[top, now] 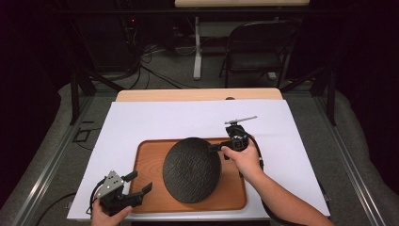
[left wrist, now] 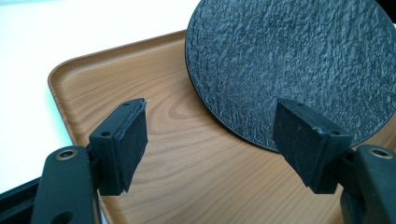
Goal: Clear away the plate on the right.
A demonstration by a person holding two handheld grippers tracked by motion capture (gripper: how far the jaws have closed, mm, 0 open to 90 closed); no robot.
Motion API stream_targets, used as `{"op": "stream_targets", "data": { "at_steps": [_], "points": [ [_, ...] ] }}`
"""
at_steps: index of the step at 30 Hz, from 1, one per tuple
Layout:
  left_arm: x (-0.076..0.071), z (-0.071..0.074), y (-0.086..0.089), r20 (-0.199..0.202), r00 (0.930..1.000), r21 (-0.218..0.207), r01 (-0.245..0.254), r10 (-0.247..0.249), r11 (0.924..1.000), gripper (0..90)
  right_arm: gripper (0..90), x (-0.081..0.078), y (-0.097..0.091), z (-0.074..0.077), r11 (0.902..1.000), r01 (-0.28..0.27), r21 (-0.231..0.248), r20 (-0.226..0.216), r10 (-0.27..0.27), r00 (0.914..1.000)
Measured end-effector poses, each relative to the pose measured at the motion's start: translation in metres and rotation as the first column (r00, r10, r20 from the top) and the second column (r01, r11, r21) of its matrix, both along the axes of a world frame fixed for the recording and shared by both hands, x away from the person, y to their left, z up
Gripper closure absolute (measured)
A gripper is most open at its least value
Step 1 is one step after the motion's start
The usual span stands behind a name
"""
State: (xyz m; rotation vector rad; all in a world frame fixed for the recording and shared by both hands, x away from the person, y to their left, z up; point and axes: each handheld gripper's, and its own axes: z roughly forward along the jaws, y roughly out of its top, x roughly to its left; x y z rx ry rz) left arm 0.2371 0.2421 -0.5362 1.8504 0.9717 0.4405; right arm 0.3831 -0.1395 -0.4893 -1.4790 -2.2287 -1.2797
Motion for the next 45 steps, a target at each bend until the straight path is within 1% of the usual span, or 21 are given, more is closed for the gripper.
{"op": "stream_targets", "data": {
  "at_steps": [2, 5, 8, 10, 14, 22, 25, 28, 29, 33, 37, 39, 41, 45],
  "points": [
    [0.0, 0.0, 0.0, -0.001, 1.0, 0.002, 0.0, 0.0, 1.0, 26.4, 85.3, -0.001, -0.003, -0.004, 0.9999, 0.013, 0.006, -0.02, -0.013, 0.9997],
    [0.0, 0.0, 0.0, 0.0, 1.0, 0.004, 0.001, -0.001, 1.0, 26.4, 85.5, -0.001, -0.007, -0.01, 0.9994, 0.014, 0.031, -0.022, -0.013, 0.9997],
    [0.0, 0.0, 0.0, -0.001, 1.0, 0.004, 0.0, 0.0, 1.0, 26.4, 85.3, -0.002, -0.008, -0.011, 0.9993, 0.014, 0.034, -0.01, -0.013, 0.9999],
    [0.0, 0.0, 0.0, 0.0, 1.0, 0.003, 0.002, -0.002, 1.0, 26.4, 85.3, -0.002, -0.008, -0.01, 0.9994, 0.015, 0.031, -0.016, -0.014, 0.9998],
    [0.0, 0.0, 0.0, 0.0, 1.0, 0.005, -0.001, 0.001, 1.0, 26.4, 85.0, -0.003, -0.008, -0.01, 0.9996, 0.013, 0.026, -0.011, -0.013, 0.9998],
    [0.0, 0.0, 0.0, 0.0, 1.0, 0.004, 0.001, -0.001, 1.0, 26.4, 83.4, -0.003, -0.006, -0.008, 0.9999, 0.0, -0.017, 0.021, 0.001, 0.9998],
    [0.0, 0.0, 0.0, 0.0, 1.0, 0.005, 0.001, -0.001, 1.0, 26.4, 82.9, -0.003, -0.007, -0.009, 0.9998, -0.001, -0.018, 0.017, 0.001, 0.9999],
    [0.0, 0.0, 0.0, -0.001, 1.0, 0.002, 0.003, -0.003, 1.0, 26.4, 81.8, -0.004, -0.009, -0.012, 0.9996, 0.01, -0.026, 0.007, -0.01, 0.9999],
    [0.0, 0.0, 0.0, -0.002, 1.0, 0.003, 0.003, -0.003, 1.0, 26.4, 81.6, -0.003, -0.01, -0.014, 0.9996, 0.009, -0.026, 0.011, -0.009, 0.9999],
    [0.0, 0.0, 0.0, -0.002, 1.0, 0.007, 0.002, -0.002, 1.0, 26.4, 79.3, -0.004, -0.011, -0.018, 0.9981, 0.01, -0.06, 0.014, -0.009, 0.9999],
    [0.001, 0.0, 0.0, -0.006, 1.0, 0.007, 0.007, -0.007, 0.9999, 26.4, 78.0, -0.003, -0.013, -0.021, 0.9972, 0.009, -0.074, 0.013, -0.008, 0.9999],
    [0.001, 0.0, 0.0, -0.003, 1.0, 0.006, 0.004, -0.004, 1.0, 26.4, 76.9, -0.003, -0.013, -0.023, 0.9951, 0.006, -0.099, 0.029, -0.003, 0.9996],
    [0.001, 0.0, 0.0, -0.002, 1.0, 0.005, 0.003, -0.003, 1.0, 26.4, 76.3, -0.004, -0.013, -0.024, 0.9933, 0.005, -0.115, 0.032, -0.002, 0.9995],
    [0.001, 0.0, 0.0, -0.007, 1.0, 0.007, 0.007, -0.007, 1.0, 26.4, 76.2, -0.003, -0.015, -0.028, 0.9935, 0.012, -0.113, 0.025, -0.009, 0.9996]
  ]
}}
